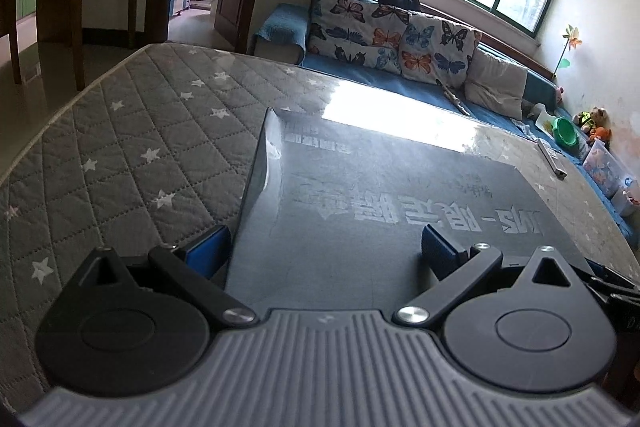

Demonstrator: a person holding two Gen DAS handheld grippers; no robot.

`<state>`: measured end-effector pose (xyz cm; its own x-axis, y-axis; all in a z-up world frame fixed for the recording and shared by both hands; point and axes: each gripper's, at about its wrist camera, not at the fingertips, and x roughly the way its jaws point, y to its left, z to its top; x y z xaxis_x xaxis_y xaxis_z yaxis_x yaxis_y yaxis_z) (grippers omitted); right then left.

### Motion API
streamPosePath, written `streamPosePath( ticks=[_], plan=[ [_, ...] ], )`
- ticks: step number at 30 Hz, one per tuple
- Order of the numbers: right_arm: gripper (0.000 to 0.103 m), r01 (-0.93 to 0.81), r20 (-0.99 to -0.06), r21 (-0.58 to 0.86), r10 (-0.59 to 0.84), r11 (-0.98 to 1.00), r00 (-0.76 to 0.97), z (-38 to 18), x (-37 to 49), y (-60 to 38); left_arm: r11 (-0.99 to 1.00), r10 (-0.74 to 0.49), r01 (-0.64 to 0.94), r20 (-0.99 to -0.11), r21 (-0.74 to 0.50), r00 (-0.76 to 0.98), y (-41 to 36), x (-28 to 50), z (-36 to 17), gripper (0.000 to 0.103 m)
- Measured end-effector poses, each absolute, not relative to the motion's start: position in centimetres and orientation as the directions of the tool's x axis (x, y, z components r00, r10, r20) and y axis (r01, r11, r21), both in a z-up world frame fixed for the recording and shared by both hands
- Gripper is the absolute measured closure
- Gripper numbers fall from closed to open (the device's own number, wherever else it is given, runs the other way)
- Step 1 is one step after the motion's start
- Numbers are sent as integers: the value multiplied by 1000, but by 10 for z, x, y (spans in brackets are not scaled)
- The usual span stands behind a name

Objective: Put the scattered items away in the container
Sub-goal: 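Hold the grey lid down on the white box with both grippers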

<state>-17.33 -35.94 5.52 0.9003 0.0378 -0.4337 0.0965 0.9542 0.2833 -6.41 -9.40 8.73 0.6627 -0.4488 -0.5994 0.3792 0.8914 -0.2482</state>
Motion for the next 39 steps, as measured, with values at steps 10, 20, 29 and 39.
streamPosePath(
  ticks=[10, 20, 29, 39],
  plan=[
    [0, 104, -459, 279, 38, 955, 887, 52, -174, -358, 896, -438, 373, -618, -240, 653, -96, -63, 79, 3],
    [0, 105, -485, 285, 49, 953, 873, 44, -172, -359, 902, -422, 364, -640, -230, 642, -96, -63, 71, 3],
    [0, 95, -492, 272, 53, 958, 869, 41, -173, -359, 905, -414, 373, -626, -205, 661, -97, -70, 75, 3],
    [0, 80, -481, 251, 53, 965, 875, 47, -181, -357, 910, -403, 369, -620, -191, 673, -95, -82, 81, 3]
  ],
)
